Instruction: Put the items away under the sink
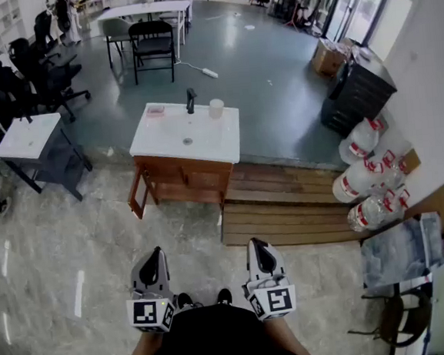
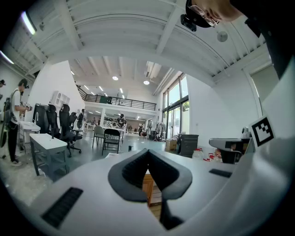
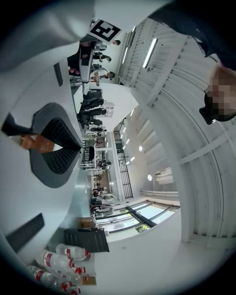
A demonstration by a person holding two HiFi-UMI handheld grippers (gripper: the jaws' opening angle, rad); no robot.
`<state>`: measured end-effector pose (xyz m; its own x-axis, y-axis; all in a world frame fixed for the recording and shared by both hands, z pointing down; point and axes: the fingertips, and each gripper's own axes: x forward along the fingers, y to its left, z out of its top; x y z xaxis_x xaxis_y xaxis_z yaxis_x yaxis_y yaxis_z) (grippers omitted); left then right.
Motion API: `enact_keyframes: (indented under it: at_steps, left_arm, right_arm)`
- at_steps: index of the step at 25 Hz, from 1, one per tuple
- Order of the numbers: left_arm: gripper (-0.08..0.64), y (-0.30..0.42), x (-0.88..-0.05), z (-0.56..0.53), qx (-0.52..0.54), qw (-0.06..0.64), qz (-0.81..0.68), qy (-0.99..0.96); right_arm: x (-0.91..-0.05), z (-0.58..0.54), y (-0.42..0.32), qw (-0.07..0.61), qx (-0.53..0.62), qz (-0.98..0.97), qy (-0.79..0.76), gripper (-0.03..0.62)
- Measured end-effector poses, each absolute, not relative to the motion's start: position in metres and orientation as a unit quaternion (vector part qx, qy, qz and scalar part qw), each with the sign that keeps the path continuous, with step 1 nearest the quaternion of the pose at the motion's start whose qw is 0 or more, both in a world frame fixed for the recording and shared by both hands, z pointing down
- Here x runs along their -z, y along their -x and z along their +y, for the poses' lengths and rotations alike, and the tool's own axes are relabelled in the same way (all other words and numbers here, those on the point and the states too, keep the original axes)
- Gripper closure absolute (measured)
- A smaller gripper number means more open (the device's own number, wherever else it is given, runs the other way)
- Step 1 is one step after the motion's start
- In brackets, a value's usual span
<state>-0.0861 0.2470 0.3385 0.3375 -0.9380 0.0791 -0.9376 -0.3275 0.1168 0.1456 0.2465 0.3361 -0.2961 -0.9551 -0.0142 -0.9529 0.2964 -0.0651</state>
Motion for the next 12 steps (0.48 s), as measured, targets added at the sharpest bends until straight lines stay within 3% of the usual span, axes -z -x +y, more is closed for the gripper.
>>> enact_keyframes:
  at_steps: [12]
  left_arm:
    - [0.554,0.0846,-0.3406,0.2509,0.001,0.071,-0.57,-0.818]
  right_arm:
    - [-0.336,0.2506,-0.1451,0.03,0.021,0.805,0.593,0.581]
